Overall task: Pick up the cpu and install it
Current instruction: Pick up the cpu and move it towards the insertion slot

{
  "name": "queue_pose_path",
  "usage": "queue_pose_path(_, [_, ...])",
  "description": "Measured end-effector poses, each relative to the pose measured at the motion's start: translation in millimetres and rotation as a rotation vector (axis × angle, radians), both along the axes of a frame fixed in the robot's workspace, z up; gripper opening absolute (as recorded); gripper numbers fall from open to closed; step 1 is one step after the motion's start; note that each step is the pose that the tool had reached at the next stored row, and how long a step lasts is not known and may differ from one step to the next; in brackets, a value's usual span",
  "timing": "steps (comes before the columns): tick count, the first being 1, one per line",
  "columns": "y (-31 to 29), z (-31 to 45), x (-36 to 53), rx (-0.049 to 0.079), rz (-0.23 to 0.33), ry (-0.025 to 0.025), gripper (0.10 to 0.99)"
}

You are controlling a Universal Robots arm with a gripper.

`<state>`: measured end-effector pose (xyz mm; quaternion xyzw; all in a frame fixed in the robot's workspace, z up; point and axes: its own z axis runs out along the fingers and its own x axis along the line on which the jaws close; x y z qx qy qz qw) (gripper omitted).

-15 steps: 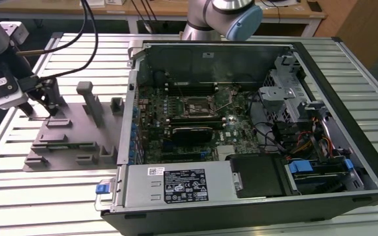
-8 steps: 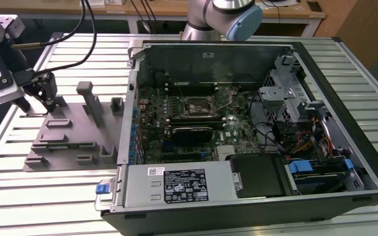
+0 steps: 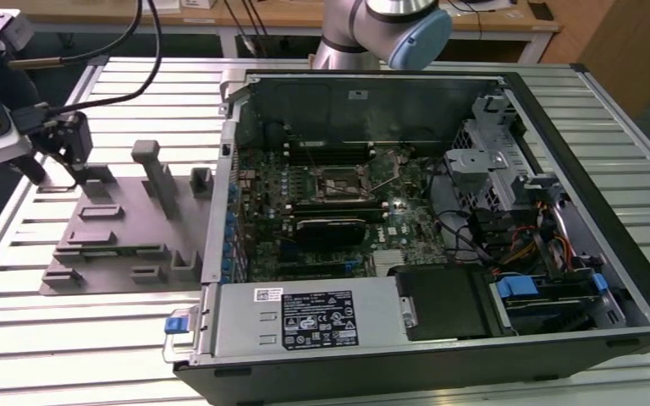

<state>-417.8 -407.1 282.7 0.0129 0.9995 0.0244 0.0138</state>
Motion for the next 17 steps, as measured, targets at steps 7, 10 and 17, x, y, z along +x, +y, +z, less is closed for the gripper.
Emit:
queue_pose_path(7, [0.0,16.1,0.0,0.000,0.000,-0.0015,0.545])
queue_pose_path(10, [0.1,22.2,0.0,0.000,0.000,-0.0022,0.545])
queue_pose_path(17, [0.3,35.8,0.0,0.000,0.000,-0.0047,0.545])
